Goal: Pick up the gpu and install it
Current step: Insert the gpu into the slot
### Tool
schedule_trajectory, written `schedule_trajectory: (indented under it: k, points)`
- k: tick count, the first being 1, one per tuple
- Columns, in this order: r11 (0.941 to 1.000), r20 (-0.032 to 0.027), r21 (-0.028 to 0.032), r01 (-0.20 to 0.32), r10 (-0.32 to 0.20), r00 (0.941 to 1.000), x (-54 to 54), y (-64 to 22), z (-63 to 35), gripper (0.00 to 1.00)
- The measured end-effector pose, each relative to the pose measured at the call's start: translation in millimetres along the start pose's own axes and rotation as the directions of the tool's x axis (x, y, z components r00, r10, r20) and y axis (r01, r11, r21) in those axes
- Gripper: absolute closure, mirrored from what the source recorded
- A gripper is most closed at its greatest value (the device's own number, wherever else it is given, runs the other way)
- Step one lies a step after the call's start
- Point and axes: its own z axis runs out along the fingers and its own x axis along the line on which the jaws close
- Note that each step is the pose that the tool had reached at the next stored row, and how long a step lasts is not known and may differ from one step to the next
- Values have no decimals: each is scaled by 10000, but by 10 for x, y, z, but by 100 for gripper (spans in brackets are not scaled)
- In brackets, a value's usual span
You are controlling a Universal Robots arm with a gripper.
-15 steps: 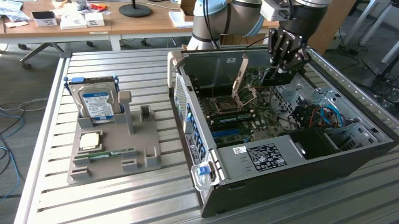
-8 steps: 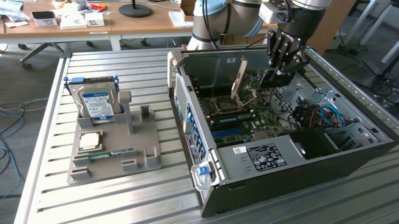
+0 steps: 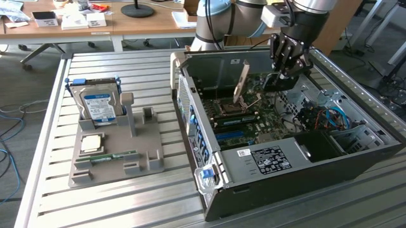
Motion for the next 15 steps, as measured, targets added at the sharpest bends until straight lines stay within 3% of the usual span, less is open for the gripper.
schedule_trajectory:
  k: [15]
  points:
    - [10000, 1, 0, 0, 0, 10000, 22, 62, 61, 73]
